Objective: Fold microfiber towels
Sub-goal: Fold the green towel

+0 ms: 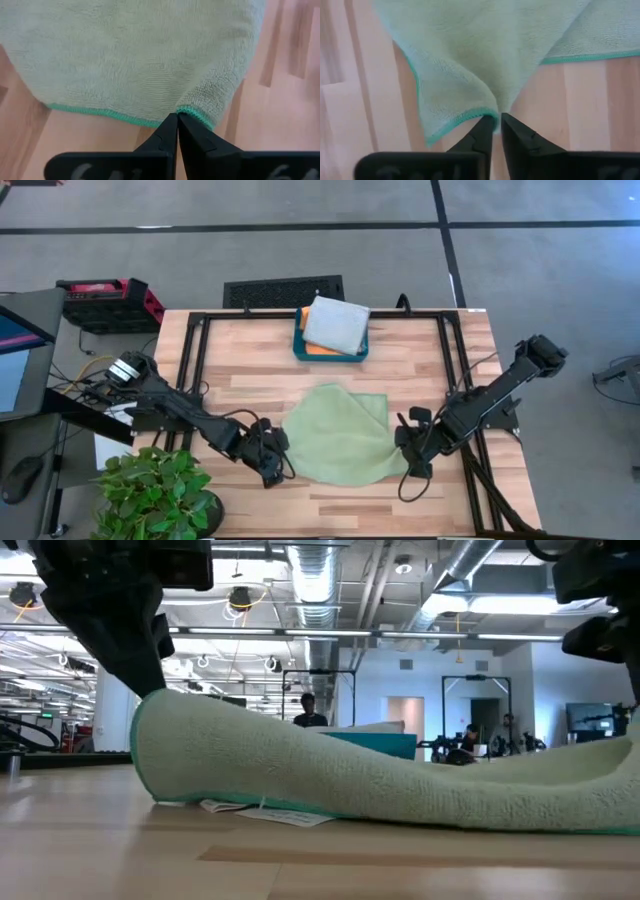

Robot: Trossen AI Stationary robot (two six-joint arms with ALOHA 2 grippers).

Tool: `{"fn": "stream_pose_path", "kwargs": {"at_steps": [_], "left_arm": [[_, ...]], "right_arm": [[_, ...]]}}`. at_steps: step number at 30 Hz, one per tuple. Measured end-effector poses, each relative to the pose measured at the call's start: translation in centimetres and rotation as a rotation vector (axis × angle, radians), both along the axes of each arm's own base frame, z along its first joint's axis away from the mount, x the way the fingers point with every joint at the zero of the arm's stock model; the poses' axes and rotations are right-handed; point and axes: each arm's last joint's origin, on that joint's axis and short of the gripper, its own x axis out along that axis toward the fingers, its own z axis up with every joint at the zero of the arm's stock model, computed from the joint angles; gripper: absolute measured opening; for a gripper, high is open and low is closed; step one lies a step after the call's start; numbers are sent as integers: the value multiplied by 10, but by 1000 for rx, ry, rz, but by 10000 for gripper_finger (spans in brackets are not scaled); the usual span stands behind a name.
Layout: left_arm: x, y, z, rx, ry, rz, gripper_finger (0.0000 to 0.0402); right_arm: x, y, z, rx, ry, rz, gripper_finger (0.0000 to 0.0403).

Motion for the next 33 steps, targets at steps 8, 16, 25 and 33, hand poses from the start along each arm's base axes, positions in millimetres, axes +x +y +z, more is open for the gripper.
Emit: {"fn": "stream_pose_path", "kwargs": {"at_steps": [8,16,25,33], "left_arm": [[1,0,1,-11,-9,4,68],[2,-1,1,-15,-4,-47,128],[0,-15,2,-117,-42,20,135],[-9,-40,-18,-195,25,62,135]], "right_arm": [[2,-3,0,-27,-15,10,138],[3,-4,1,-43,-18,76,204],[-2,2,27,28,-92,44,217],[-14,12,35,156,-148,-92,210]]}}
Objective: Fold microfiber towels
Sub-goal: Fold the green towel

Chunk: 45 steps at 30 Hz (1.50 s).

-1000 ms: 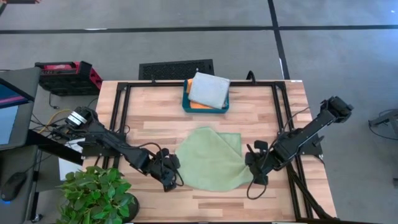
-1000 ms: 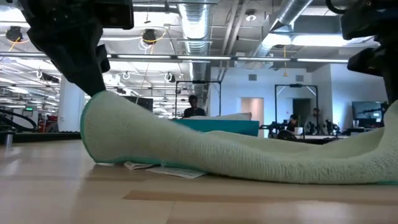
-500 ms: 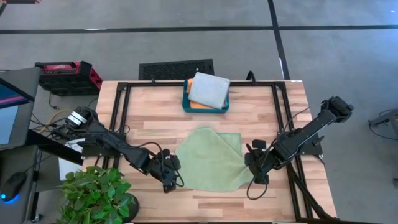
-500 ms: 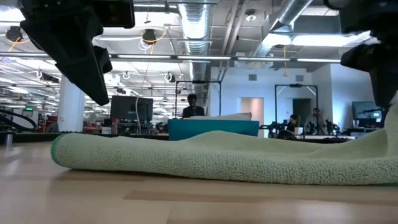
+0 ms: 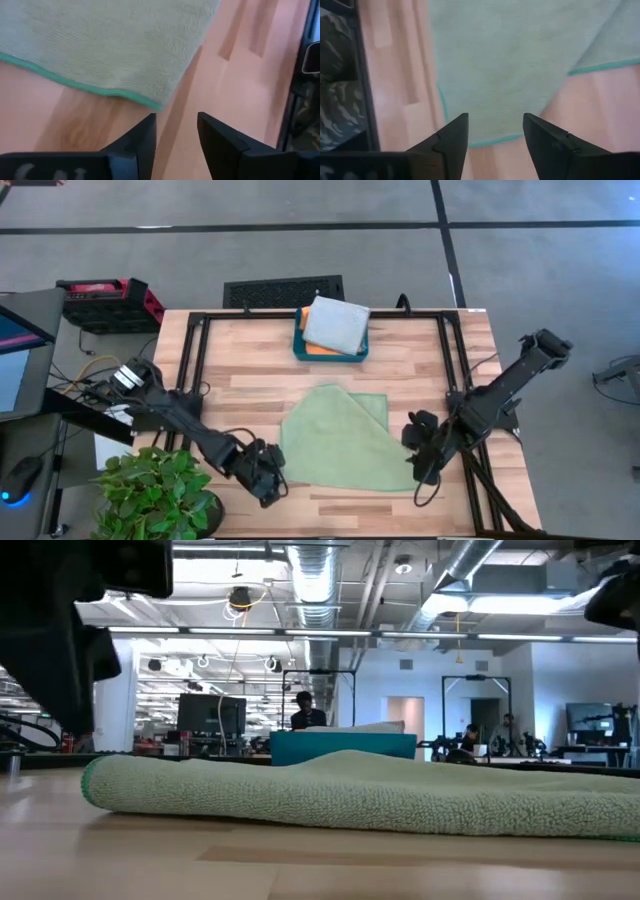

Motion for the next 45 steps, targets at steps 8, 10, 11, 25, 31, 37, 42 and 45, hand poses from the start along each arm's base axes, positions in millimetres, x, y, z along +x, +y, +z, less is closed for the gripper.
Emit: {"fn": "stream_pose_path", "kwargs": {"at_steps": [8,10,11,25,31,37,42,45], "left_arm": [[4,-6,-34,81,65,0,135],[7,-7,-35,106,35,-45,135],[9,-8,-35,109,11,-71,135],[14,-12,-31,200,-99,-147,135],[14,-12,-31,185,-96,-133,123],[14,-11,-31,172,-99,-97,53],[15,-11,-30,165,-106,-76,7],[17,-13,-29,130,-128,-50,3]], "right_arm": [[-5,18,-18,56,15,-52,207],[-6,22,-18,69,3,-40,207],[-5,24,-17,86,-12,-33,207],[-18,41,-18,101,-65,-130,207],[-22,43,-18,76,-110,-152,207],[-25,37,-20,58,-78,-284,207],[-29,34,-22,116,-4,-466,207],[-30,34,-25,185,44,-570,207]]}}
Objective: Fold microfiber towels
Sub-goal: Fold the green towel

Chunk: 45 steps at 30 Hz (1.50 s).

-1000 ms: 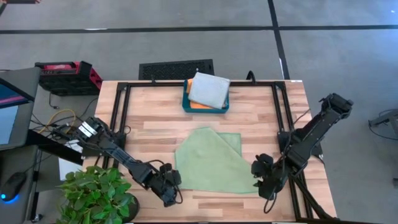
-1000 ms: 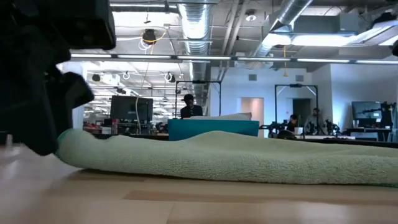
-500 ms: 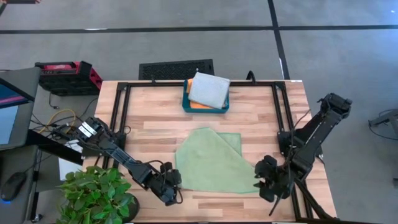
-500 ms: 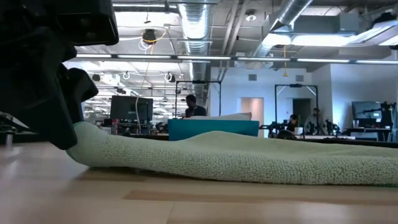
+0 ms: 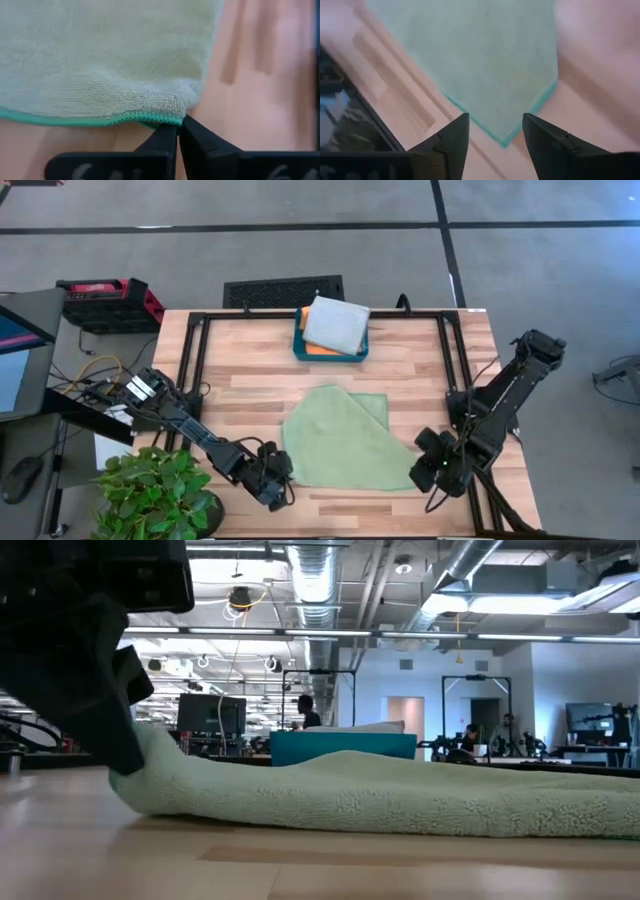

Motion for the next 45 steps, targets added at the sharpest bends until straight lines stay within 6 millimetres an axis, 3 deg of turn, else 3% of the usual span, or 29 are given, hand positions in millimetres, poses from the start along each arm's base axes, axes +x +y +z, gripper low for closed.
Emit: {"fn": "stream_pose_path", "kwargs": {"at_steps": [6,20,32,45], "left_arm": [[3,-6,9,-77,-63,-19,1],[1,-8,22,-145,-92,-23,0],[0,-7,28,-151,-111,-21,0],[2,-8,30,-158,-131,-30,0]], "right_arm": [[-12,-11,-33,89,143,-217,207],[-18,-19,-66,170,120,-219,207],[-20,-25,-84,245,78,-205,207],[-12,-25,-83,254,32,-92,206]]}}
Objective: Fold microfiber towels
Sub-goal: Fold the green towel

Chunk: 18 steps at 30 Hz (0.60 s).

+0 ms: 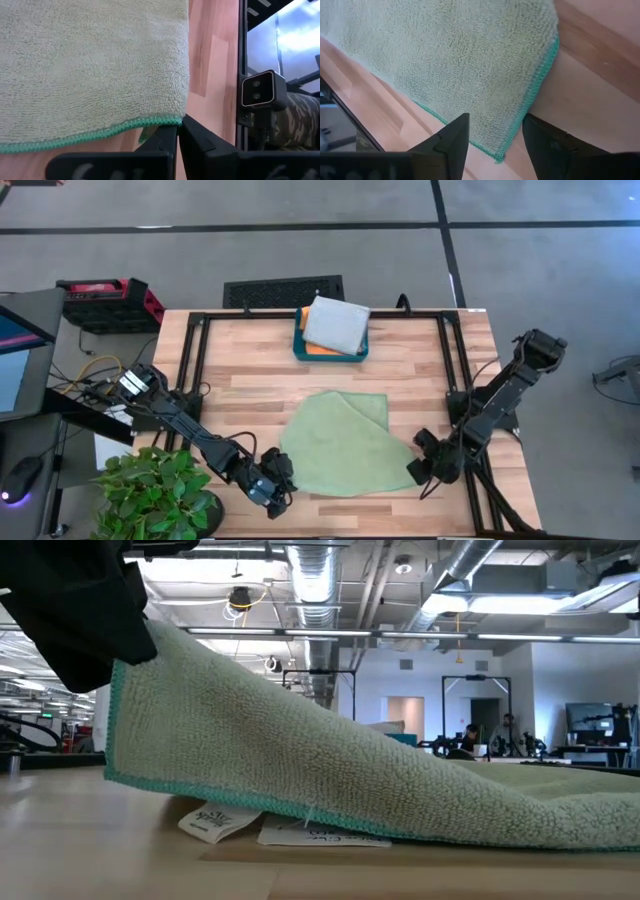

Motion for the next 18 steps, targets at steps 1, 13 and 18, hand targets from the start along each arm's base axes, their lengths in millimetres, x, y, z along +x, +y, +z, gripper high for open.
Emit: {"fn": "stream_pose_path", "kwargs": {"at_steps": [1,13,18], "left_arm": [[0,0,0,0,0,0,0],[-1,-3,1,-72,11,39,0],[-4,-6,1,-167,40,113,0]], "right_arm": [[1,-1,0,0,-1,1,204],[8,2,4,8,-94,78,17],[17,10,20,18,-193,121,8]]}}
